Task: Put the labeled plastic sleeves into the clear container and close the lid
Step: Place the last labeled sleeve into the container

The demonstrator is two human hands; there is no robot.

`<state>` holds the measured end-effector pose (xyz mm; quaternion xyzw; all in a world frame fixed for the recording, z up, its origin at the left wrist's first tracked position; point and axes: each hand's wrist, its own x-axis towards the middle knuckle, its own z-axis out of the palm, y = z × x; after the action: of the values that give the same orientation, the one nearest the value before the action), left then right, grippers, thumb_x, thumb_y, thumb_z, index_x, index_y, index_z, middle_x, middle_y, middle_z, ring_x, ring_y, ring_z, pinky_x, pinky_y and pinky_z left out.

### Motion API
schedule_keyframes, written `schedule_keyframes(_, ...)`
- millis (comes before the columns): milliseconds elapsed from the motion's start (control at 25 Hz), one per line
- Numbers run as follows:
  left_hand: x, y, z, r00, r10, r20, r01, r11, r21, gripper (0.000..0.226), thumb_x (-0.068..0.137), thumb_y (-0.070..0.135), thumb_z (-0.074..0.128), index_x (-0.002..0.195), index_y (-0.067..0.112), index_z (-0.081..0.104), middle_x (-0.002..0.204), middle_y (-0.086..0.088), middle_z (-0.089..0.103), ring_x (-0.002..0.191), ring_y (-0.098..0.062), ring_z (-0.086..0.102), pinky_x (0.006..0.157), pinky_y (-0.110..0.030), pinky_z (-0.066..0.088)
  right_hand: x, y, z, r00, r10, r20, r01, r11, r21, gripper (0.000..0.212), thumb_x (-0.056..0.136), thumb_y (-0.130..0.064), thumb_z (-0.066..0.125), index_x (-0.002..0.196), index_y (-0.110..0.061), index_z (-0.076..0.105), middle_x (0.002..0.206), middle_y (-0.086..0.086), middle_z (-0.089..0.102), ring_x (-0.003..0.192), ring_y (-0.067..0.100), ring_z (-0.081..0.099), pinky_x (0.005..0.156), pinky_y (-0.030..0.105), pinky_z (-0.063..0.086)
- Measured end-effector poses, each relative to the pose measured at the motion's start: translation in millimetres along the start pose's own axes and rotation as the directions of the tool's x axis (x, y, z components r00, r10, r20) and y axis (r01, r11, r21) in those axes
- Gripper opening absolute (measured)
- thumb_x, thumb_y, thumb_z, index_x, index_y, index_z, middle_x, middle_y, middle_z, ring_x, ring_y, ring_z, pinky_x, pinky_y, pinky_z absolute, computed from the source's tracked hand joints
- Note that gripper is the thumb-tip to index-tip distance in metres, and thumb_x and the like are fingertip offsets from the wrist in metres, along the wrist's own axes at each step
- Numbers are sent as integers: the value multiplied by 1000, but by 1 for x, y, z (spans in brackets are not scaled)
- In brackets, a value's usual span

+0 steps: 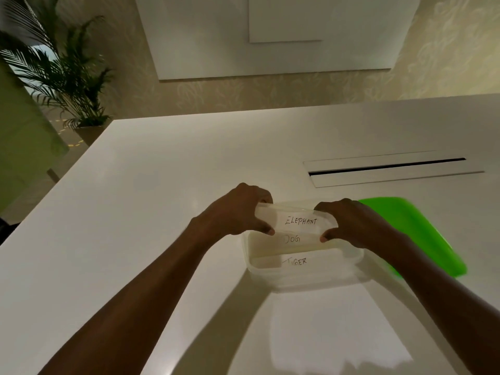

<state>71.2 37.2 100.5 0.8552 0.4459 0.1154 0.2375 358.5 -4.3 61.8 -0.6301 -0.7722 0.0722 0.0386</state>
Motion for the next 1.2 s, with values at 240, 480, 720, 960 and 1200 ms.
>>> schedule_keyframes(240, 17, -2, 22, 991, -112, 71, 102, 986, 130, 60, 71, 41, 92, 123, 19, 71, 116, 3, 68, 101, -20, 65, 77, -34, 54, 18, 6, -3, 995, -85, 53, 94, 973, -212, 56, 79, -47, 81, 127, -30, 58, 119, -4, 70, 111, 21, 63, 90, 33, 47)
schedule_keyframes(480, 18, 6, 39, 983, -159, 93, 114, 922, 370, 53, 79, 46, 85, 120, 19, 66, 112, -5, 64, 88, -22, 64, 68, -29, 40, 25, 7, 9, 986, -152, 72, 167, 934, -315, 53, 81, -44, 80, 124, -22, 58, 113, -1, 70, 106, 23, 65, 87, 35, 49)
schedule_keyframes(720, 22, 5, 53, 980, -167, 106, 99, 878, 468, 46, 84, 44, 81, 114, 13, 66, 107, -7, 68, 96, -27, 67, 73, -31, 44, 27, 9, 18, 982, -171, 85, 189, 926, -326, 48, 83, -44, 78, 119, -20, 58, 108, -1, 70, 102, 23, 65, 82, 34, 48)
schedule_keyframes(960, 22, -2, 66, 974, -185, 130, 103, 874, 475, 43, 91, 38, 75, 122, 11, 62, 118, -7, 63, 104, -29, 64, 79, -37, 48, 26, 6, 20, 975, -187, 120, 216, 922, -322, 37, 90, -38, 73, 119, -20, 58, 109, -1, 69, 102, 23, 64, 86, 34, 49)
schedule_keyframes(1200, 26, 0, 70, 972, -194, 131, 100, 852, 514, 37, 89, 32, 79, 110, 7, 61, 115, -11, 62, 100, -32, 66, 72, -34, 43, 27, 3, 24, 977, -165, 137, 202, 927, -316, 30, 92, -29, 71, 118, -19, 59, 108, 0, 70, 106, 25, 64, 88, 36, 51)
